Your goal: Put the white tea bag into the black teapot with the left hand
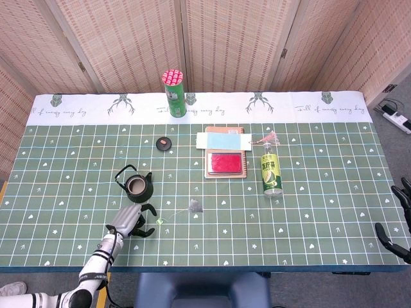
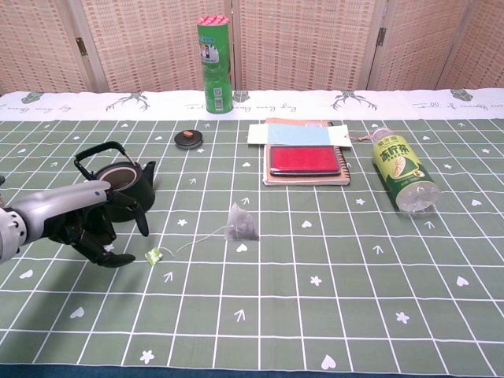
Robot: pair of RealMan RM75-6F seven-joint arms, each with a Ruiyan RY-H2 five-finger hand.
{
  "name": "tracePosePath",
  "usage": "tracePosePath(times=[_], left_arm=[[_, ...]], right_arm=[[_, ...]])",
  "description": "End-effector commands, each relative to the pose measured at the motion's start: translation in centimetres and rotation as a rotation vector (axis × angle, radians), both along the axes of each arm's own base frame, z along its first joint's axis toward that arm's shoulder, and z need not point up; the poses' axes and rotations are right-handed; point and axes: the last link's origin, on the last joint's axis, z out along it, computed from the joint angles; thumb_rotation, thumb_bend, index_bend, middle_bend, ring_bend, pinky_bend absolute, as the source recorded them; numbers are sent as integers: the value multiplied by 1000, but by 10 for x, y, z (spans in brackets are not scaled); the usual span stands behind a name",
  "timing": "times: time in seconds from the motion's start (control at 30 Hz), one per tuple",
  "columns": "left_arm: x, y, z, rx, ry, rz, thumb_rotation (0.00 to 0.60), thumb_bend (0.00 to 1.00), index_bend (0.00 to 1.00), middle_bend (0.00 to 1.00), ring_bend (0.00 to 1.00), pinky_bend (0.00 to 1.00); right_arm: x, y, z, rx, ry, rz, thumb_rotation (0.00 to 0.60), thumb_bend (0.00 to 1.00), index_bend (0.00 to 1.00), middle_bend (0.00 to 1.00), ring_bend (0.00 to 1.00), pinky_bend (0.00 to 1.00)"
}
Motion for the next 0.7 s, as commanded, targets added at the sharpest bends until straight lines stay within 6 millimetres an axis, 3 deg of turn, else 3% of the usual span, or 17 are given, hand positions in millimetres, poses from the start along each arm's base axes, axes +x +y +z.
tracePosePath(times=[0.03, 0.7], left_arm=[[1, 1, -6, -12, -5, 2, 600, 287, 377, 1000, 1000, 1000], [0, 14, -29, -51, -13, 9, 600, 289, 418, 1000, 1000, 1000]], right_arm=[[0, 1, 2, -9, -6, 0, 600, 419, 0, 0, 0, 0], [-6, 4, 13, -56, -43, -10, 600, 420, 0, 0, 0, 0]])
